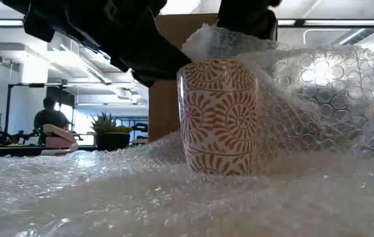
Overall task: Wrap mug
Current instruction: Wrap the orange mug with bubble wrap
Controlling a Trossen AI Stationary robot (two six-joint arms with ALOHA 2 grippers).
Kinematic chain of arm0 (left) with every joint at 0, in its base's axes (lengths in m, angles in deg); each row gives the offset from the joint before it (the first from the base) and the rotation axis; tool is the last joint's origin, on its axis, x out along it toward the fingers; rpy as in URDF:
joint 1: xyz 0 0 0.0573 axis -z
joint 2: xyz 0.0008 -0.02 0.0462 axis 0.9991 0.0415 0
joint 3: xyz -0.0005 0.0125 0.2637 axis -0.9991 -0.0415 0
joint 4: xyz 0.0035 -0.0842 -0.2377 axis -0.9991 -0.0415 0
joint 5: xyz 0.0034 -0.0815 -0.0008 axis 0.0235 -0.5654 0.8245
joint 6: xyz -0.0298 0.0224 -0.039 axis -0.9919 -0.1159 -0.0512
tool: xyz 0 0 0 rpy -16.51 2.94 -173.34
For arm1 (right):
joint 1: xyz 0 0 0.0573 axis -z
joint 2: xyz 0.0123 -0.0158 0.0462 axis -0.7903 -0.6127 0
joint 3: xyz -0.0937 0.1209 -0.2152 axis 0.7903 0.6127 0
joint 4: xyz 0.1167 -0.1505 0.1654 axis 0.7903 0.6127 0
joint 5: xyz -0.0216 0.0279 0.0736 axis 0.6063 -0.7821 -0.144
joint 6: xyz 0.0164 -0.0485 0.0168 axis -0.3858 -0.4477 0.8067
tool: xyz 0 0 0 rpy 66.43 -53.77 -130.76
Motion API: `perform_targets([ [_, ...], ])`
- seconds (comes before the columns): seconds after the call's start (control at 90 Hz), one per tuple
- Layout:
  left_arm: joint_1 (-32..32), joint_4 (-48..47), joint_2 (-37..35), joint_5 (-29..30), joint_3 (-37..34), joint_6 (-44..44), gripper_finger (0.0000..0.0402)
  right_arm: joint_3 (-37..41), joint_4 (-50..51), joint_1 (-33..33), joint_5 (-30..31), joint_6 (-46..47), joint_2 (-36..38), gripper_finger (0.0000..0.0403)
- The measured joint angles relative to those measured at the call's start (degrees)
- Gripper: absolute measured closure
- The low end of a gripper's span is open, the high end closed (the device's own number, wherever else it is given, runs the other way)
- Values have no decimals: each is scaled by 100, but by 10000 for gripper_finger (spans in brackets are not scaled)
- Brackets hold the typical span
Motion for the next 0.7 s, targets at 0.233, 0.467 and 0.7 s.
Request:
perform_targets([
  [0.233, -4, 8, 0, 4, -7, 2, 343, 45, -279, 153, 373, -51, -138, 395],
  [0.467, 2, -24, -4, 17, -13, 4, 343, 41, -364, 179, -323, -118, -669, 395],
  [0.7, 35, -591, -592, -3, -52, 11, 343, 54, -379, 181, -495, 89, -936, 395],
])
